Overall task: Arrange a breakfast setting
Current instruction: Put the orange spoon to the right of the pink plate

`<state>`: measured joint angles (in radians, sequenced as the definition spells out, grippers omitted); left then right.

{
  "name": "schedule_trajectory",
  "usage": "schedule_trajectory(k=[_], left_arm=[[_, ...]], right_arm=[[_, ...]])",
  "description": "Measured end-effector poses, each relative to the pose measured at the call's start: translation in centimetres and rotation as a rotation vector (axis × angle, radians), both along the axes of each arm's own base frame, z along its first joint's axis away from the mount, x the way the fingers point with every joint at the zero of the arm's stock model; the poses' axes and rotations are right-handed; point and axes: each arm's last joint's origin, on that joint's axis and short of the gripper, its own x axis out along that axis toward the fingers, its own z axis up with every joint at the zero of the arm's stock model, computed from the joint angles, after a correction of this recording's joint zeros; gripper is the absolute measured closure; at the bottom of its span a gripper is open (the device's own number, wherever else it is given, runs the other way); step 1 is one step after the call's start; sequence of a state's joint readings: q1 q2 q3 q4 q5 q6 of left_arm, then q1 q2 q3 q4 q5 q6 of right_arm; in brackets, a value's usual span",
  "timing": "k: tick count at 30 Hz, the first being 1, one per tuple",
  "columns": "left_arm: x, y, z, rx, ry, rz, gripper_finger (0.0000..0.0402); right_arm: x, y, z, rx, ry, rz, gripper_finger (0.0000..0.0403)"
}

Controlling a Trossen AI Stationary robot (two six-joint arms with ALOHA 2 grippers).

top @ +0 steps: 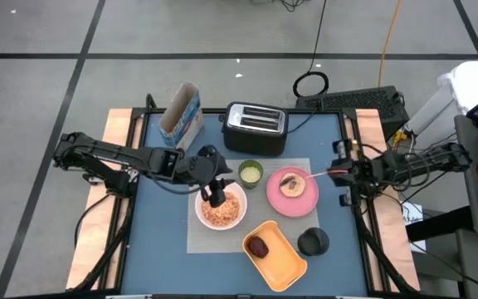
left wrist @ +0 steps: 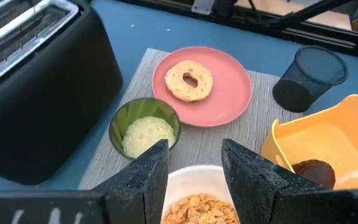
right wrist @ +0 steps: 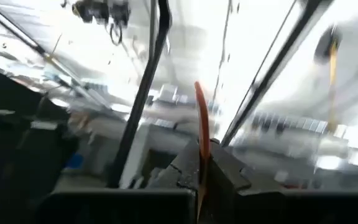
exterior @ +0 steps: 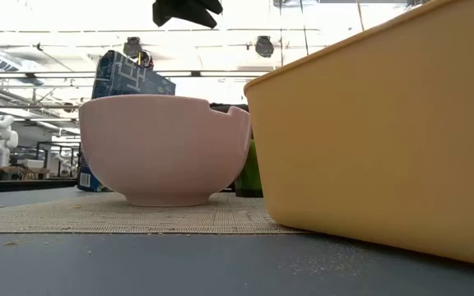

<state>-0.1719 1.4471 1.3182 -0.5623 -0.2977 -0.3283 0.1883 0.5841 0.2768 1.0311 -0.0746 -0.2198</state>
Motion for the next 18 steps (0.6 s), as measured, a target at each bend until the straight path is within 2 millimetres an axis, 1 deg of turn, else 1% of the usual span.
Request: schedule_trajectory(k=[4,7,12,18], left_arm=[[0.4,-0.1,0.6,0.019,-0.068,-0.023,0.0247],[0.8,-0.1,1.2,0.012,-0.141,-0.025,0.0247],[1.3,-0.2,2.1,0.007,-0.249,-0.03,0.0247],[1.7,-0.3,3.1,0.087,-0.34,-0.079,0.0247]], right_arm=[[-0.3,-0.1,0.6,-0.086,-0.111,-0.083,0.0396],[-0.2,0.0,0.6,-0.16,-0.144,-0.146,0.0396],[0.6,0.1,0.1,-0.273,-0.132,-0.225,0.0396],[2.0,0.4,-0.9,-0.305,-0.055,-0.219,0.0396]])
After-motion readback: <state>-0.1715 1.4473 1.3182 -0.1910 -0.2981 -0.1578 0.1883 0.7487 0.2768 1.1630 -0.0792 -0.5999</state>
